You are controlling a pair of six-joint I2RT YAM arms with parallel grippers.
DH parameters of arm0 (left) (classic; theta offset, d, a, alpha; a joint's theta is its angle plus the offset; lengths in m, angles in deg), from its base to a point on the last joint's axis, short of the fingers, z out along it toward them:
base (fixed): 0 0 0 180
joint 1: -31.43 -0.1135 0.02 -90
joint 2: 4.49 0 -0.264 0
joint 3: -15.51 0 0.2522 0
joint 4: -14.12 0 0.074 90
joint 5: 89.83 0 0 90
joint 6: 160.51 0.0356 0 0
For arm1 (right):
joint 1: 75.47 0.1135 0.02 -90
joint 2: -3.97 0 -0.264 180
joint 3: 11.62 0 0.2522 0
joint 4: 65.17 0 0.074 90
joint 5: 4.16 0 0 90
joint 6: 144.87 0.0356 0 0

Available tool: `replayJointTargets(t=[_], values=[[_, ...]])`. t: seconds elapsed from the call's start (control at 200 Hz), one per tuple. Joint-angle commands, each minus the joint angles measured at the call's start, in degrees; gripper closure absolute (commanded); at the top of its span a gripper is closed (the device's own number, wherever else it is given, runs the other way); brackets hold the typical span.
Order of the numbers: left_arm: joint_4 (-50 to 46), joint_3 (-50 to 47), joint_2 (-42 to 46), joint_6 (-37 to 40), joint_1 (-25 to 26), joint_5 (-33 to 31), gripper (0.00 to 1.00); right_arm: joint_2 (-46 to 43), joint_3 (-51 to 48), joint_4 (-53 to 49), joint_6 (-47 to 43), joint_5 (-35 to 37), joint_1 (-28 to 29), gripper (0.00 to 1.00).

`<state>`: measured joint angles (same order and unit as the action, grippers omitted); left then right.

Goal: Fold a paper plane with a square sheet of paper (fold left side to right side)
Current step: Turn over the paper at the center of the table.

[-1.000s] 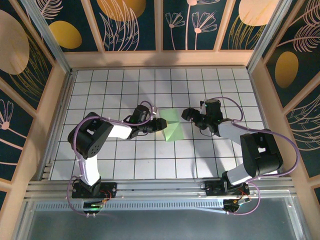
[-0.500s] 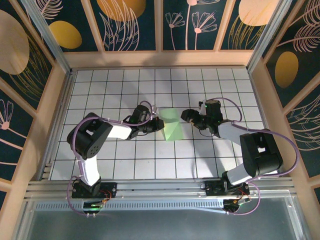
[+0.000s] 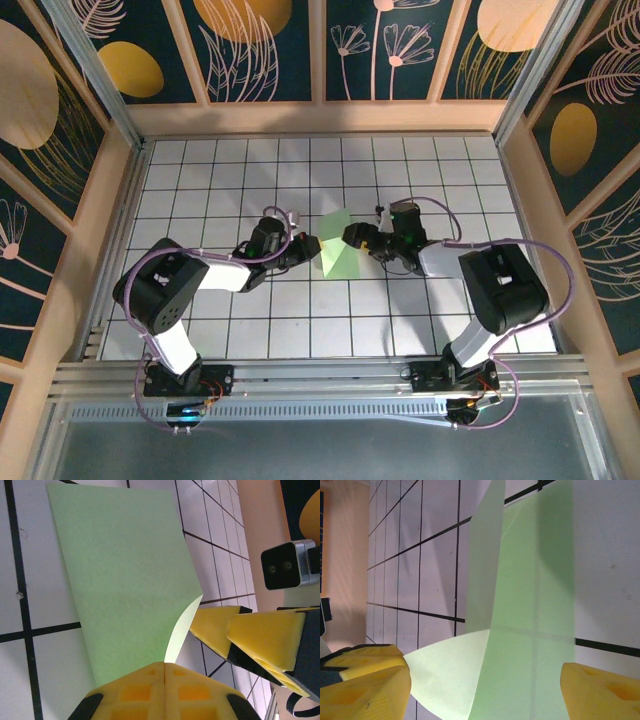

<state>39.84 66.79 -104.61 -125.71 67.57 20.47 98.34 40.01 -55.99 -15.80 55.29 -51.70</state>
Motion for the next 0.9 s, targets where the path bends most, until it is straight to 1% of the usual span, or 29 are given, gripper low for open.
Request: replayJointTargets(t=[0.0, 0.24, 0.42, 0.556, 0.731, 0.891], values=[[2.62, -0.86, 1.57, -1.0, 0.34, -0.78, 1.0, 2.46, 2.33, 5.38, 2.02, -0.48, 1.23, 0.21], [2.44, -1.3, 0.72, -1.04, 0.35, -1.13, 1.0, 7.14, 5.38, 9.13, 3.78, -0.91, 3.12, 0.23], [0.91, -1.05, -0.94, -1.79, 0.33, -2.4, 1.0, 8.69, 5.69, 11.46, 5.01, -1.39, 3.76, 0.29], [0.3, -0.61, -2.68, -3.31, 0.34, -3.06, 1.0, 8.94, 5.55, 10.82, 4.62, -1.05, 3.74, 0.35], [0.51, 0.0, -4.51, -3.96, 0.33, -3.24, 0.93, 9.77, 5.03, 10.3, 4.57, -0.84, 3.88, 0.42], [-0.35, 0.52, -5.25, -3.68, 0.36, -3.51, 0.81, 10.0, 5.36, 7.96, 3.11, 0.69, 4.1, 0.49]])
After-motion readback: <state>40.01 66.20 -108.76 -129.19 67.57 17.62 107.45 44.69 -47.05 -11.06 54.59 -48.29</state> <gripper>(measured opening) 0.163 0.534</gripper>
